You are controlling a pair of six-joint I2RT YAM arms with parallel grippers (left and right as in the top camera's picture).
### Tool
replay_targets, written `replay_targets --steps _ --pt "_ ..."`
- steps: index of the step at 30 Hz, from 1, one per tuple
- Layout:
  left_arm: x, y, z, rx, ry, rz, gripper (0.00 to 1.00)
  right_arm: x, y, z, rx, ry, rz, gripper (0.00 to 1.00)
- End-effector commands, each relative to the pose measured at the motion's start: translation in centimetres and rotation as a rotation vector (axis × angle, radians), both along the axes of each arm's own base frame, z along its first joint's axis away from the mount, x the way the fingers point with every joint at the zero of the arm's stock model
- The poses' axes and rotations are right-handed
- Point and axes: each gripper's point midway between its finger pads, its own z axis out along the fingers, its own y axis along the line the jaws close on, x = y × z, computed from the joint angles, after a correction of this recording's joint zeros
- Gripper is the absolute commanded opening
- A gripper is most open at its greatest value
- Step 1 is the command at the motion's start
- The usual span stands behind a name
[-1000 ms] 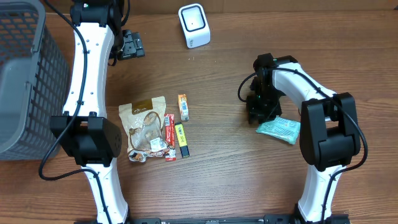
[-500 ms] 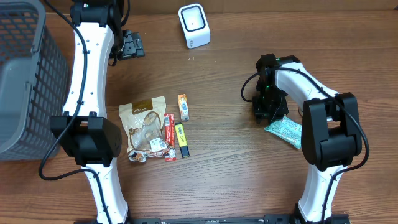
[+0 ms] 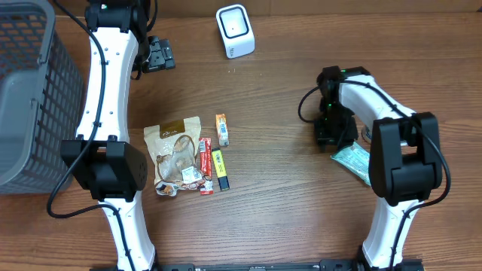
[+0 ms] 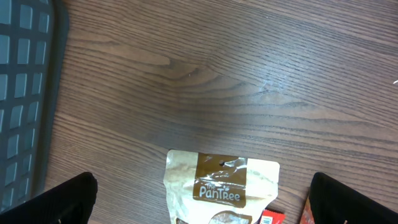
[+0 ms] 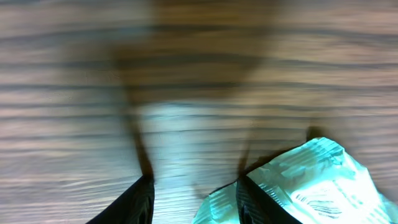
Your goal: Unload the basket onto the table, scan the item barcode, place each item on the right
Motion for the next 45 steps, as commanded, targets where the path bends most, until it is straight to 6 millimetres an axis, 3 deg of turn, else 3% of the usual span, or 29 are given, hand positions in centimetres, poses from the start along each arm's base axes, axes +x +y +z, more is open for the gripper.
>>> replay_targets --steps 1,4,14,18,23,31,38,45 --pt "0.0 0.3 0.4 0.018 -0.007 -0.016 1.0 -0.7 -3.4 -1.5 -0.12 0.024 -0.056 0.45" --pt "0.0 0.3 0.4 0.018 -0.007 -0.016 1.0 -0.5 -3.3 -1.6 -0.104 0.018 -0.071 0.45" --pt "0.0 0.3 0.4 0.018 -0.007 -0.016 1.0 1.3 0.1 -1.5 0.071 -0.036 -0.108 0.48" --pt "0.0 0.3 0.4 0.018 -0.007 -0.016 1.0 3.3 3.4 0.3 0.225 -0.074 -0.124 0.48" --pt "0.0 0.3 0.4 0.017 -0.007 -0.016 1.0 4.8 9.0 2.6 0.421 -0.103 -0.151 0.48" --pt "0.0 0.3 0.4 0.018 -0.007 -0.016 1.0 5.9 16.5 2.6 0.468 -0.2 -0.101 0.53" --pt "0.0 0.3 0.4 0.018 -0.007 -0.016 1.0 4.7 23.9 2.8 0.511 -0.277 0.063 0.52" --pt "0.0 0.3 0.4 0.018 -0.007 -0.016 1.0 5.0 26.1 2.6 0.422 -0.392 0.108 0.53"
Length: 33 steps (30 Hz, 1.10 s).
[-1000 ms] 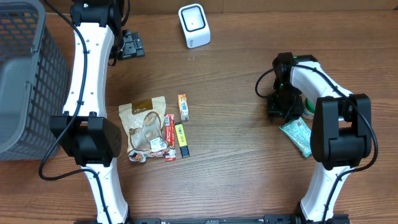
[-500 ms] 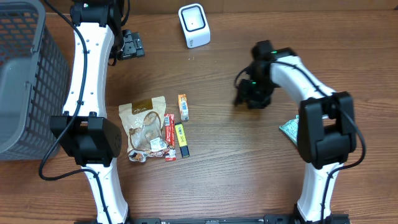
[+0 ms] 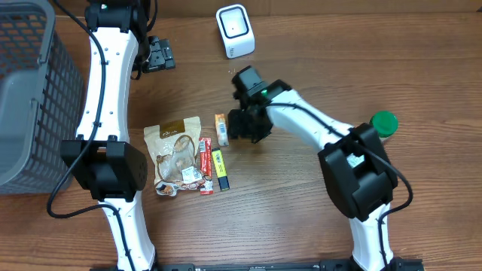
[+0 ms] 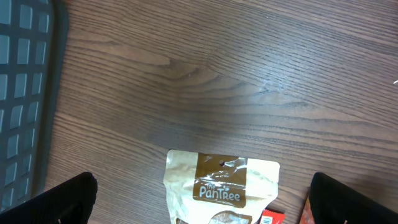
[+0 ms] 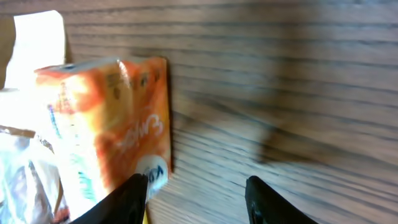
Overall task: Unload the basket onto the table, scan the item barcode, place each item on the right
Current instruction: 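Move the right gripper left over the orange sachet, then lower the right gripper and grasp the orange sachet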
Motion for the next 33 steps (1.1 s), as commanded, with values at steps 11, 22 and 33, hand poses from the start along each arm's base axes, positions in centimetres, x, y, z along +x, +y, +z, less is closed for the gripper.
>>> replay_targets --steps 11,22,33 --pt "0.0 0.3 0.4 0.017 -0.007 -0.016 1.0 2.6 0.7 1.7 -0.006 -0.103 -0.047 0.52" --pt "0.0 0.3 0.4 0.017 -0.007 -0.016 1.0 4.5 2.5 3.2 0.063 -0.179 -0.044 0.49" --pt "0.0 0.3 0.4 0.017 -0.007 -0.016 0.99 2.1 4.7 0.8 0.159 -0.114 -0.055 0.38"
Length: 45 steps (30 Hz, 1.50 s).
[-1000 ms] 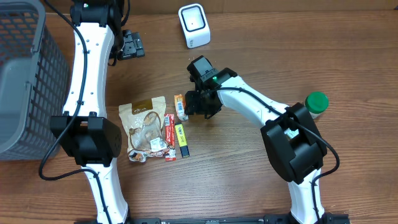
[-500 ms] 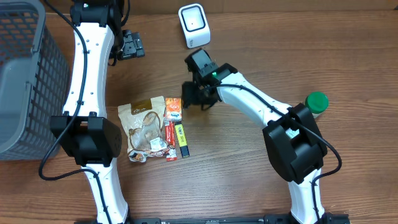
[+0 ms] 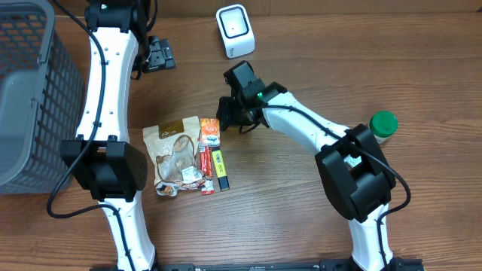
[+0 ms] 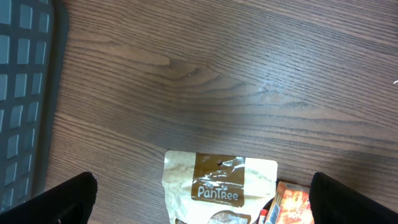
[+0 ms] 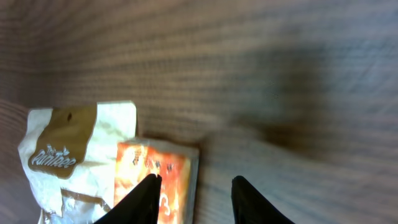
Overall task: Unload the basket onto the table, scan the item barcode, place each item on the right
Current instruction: 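Lower the right gripper and grasp the orange sachet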
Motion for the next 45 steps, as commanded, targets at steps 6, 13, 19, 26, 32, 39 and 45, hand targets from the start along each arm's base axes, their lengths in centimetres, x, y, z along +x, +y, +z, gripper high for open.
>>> replay_targets --steps 6,13,19,26,32,39,45 --pt "0.0 0.3 0.4 0.018 -0.007 -0.016 1.0 -3.9 2.6 -2.1 0.027 0.056 0.07 0.34" --pt "0.0 0.3 0.4 0.017 -0.007 -0.016 1.0 -4.5 2.7 -3.9 0.041 0.053 0.02 0.24" --pt "0.0 0.3 0.4 0.018 -0.007 -0.016 1.0 -3.8 2.7 -3.5 0.057 0.034 0.012 0.04" --pt "0.0 0.3 0.4 0.018 -0.007 -0.016 1.0 0.3 -1.8 3.7 0.066 -0.09 0.009 0.04" --pt "0.0 0.3 0.4 0.018 -0.007 -0.016 1.0 -0.5 -8.1 4.8 -0.079 -0.053 0.007 0.04" --pt "0.0 0.3 0.4 0.018 -0.007 -0.016 1.0 -3.3 -13.4 0.0 -0.299 0.056 -0.024 0.04" --pt "0.0 0.3 0.4 0.017 -0.007 -0.016 1.0 -2.9 -14.1 -0.9 -0.299 0.037 -0.043 0.49"
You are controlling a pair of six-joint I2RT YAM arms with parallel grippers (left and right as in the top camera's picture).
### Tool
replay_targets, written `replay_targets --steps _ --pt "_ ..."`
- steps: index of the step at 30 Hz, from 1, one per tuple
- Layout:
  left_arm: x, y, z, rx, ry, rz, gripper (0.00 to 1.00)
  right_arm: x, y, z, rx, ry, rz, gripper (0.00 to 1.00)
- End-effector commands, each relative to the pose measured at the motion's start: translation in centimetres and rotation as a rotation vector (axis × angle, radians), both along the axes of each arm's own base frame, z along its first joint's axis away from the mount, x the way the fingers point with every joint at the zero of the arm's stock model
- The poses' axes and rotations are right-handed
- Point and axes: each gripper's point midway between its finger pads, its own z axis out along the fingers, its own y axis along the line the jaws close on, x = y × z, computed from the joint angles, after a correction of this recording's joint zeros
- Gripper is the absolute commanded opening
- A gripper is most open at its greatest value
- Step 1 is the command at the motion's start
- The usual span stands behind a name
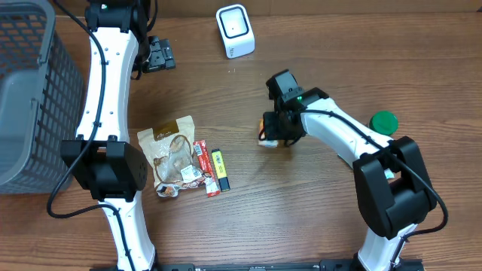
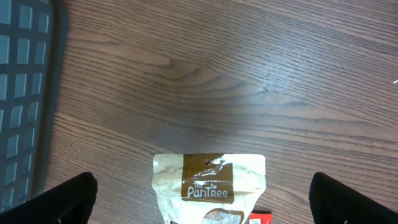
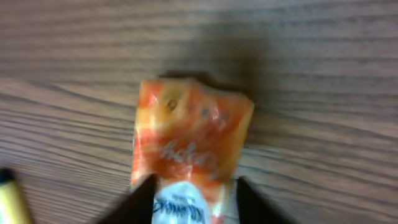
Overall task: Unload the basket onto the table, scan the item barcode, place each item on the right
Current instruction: 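Lower the right gripper and grasp the orange sachet, then lift the orange sachet and pull it rightward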
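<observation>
An orange snack packet (image 3: 193, 134) sits between my right gripper's (image 3: 196, 208) dark fingers (image 3: 144, 200), which are shut on its lower end. In the overhead view that right gripper (image 1: 277, 129) is at mid-table with the orange packet (image 1: 266, 141) under it, below and right of the white barcode scanner (image 1: 235, 30). Whether the packet touches the wood cannot be told. My left gripper (image 1: 158, 54) hangs open at the back left, its fingertips (image 2: 62, 199) far apart in the left wrist view.
A Pantree pouch (image 1: 169, 147), a red bar (image 1: 202, 159) and a yellow bar (image 1: 219, 169) lie together left of centre. A grey mesh basket (image 1: 30, 90) fills the left edge. A green-lidded jar (image 1: 384, 122) stands at the right.
My right gripper was beside the orange packet next to the Pantree pouch. It is now further right at mid-table, shut on the packet. The pouch has shifted slightly left.
My right gripper was first at the right by a teal packet. It then stood by the orange packet in the pile, and later the packet lay against the pouch. Now the packet is in its grip at mid-table. The left arm stayed still.
</observation>
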Motion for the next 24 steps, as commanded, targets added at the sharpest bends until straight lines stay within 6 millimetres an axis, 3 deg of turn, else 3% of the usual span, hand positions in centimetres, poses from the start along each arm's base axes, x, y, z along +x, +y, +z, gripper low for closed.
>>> replay_targets --steps 1,3,6,11,18,24 --pt "0.0 0.3 0.4 0.018 -0.006 -0.016 1.0 1.3 -0.6 0.6 -0.011 -0.05 -0.011 0.5" --pt "0.0 0.3 0.4 0.018 -0.006 -0.016 1.0 1.8 -0.7 0.9 -0.005 -0.059 -0.017 0.5" --pt "0.0 0.3 0.4 0.018 -0.006 -0.016 1.0 1.9 -0.8 0.9 -0.004 -0.062 -0.022 0.61" --pt "0.0 0.3 0.4 0.018 -0.006 -0.016 1.0 1.6 -1.5 0.8 -0.01 -0.039 -0.038 0.6" --pt "0.0 0.3 0.4 0.017 -0.006 -0.016 1.0 -0.1 -0.9 -0.2 0.033 0.028 -0.021 0.41" --pt "0.0 0.3 0.4 0.018 -0.006 -0.016 1.0 -1.0 -0.9 -2.3 0.052 0.026 -0.015 0.21"
